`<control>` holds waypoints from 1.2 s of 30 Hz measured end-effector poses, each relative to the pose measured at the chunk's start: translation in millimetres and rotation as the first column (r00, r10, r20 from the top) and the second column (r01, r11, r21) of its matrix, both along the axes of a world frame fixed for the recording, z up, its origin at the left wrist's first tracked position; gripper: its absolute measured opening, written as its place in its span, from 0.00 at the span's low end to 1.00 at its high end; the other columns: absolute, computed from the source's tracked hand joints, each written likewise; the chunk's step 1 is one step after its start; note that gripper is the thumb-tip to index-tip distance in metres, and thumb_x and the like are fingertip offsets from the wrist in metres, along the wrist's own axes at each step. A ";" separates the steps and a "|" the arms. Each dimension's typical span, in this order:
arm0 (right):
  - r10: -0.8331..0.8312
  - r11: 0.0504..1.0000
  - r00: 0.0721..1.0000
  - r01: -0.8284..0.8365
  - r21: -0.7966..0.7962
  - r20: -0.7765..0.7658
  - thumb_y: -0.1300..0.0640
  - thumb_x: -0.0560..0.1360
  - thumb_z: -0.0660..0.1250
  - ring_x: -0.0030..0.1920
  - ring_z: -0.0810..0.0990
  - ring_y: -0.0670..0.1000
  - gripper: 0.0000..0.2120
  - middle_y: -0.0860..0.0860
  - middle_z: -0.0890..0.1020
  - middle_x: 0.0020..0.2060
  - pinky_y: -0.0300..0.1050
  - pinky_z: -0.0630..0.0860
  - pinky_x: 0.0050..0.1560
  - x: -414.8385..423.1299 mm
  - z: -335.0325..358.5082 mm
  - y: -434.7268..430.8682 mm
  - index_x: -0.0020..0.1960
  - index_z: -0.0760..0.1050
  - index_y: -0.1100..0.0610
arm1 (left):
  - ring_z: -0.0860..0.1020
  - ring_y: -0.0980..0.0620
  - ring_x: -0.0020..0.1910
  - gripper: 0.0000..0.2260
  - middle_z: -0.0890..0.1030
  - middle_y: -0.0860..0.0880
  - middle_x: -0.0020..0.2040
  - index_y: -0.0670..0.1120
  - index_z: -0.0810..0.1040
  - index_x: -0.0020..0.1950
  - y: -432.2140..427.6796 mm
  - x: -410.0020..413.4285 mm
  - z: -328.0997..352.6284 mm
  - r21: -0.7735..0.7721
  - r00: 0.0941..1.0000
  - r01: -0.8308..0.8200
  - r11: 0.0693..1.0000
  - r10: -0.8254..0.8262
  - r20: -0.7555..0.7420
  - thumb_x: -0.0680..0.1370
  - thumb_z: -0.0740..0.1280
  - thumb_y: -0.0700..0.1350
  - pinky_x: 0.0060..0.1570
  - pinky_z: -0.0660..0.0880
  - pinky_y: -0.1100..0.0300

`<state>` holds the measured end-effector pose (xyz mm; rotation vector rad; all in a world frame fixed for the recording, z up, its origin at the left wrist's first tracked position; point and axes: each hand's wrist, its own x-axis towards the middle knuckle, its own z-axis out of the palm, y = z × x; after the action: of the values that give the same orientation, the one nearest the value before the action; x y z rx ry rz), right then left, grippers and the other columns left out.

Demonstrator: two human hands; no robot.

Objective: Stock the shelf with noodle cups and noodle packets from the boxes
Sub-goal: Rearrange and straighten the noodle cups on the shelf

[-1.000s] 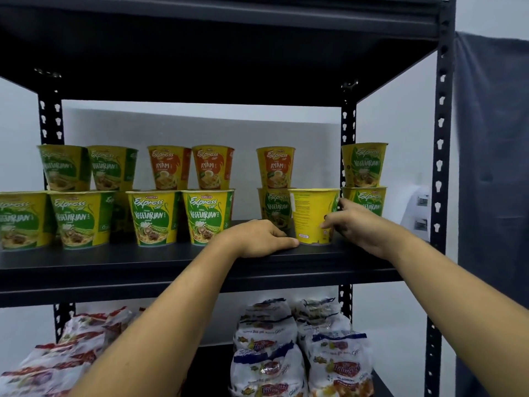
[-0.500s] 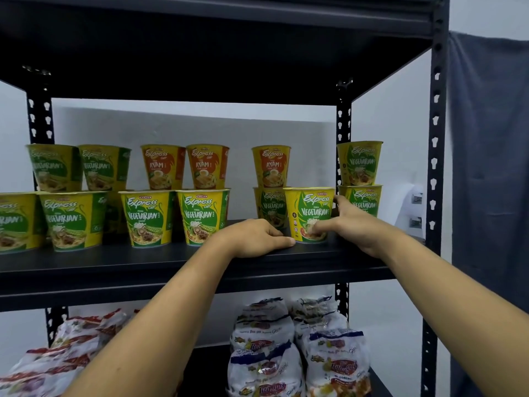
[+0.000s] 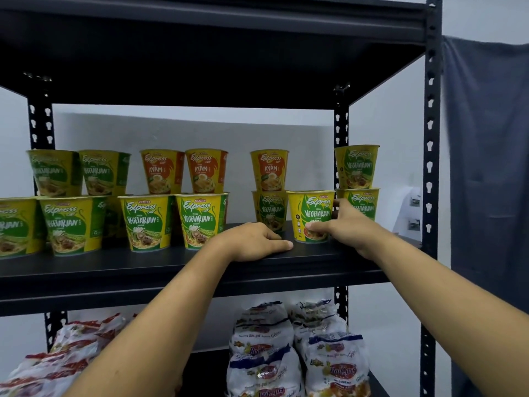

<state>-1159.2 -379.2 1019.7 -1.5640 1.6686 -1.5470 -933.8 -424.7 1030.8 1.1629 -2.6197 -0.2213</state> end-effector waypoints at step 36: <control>-0.336 0.915 0.805 0.402 0.032 -0.489 0.50 0.76 0.75 0.63 0.78 0.63 0.39 0.61 0.78 0.63 0.55 0.78 0.60 -13.5 22.8 -57.3 0.76 0.57 0.64 | 0.72 0.52 0.72 0.30 0.73 0.55 0.76 0.57 0.73 0.76 3.6 0.6 0.3 0.000 0.998 -0.057 0.998 0.057 0.000 0.79 0.60 0.71 0.68 0.67 0.57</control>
<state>-1172.7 -436.5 1042.5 -1.7139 2.4232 -1.2296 -933.2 -421.0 1031.1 1.2358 -2.5825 -0.2096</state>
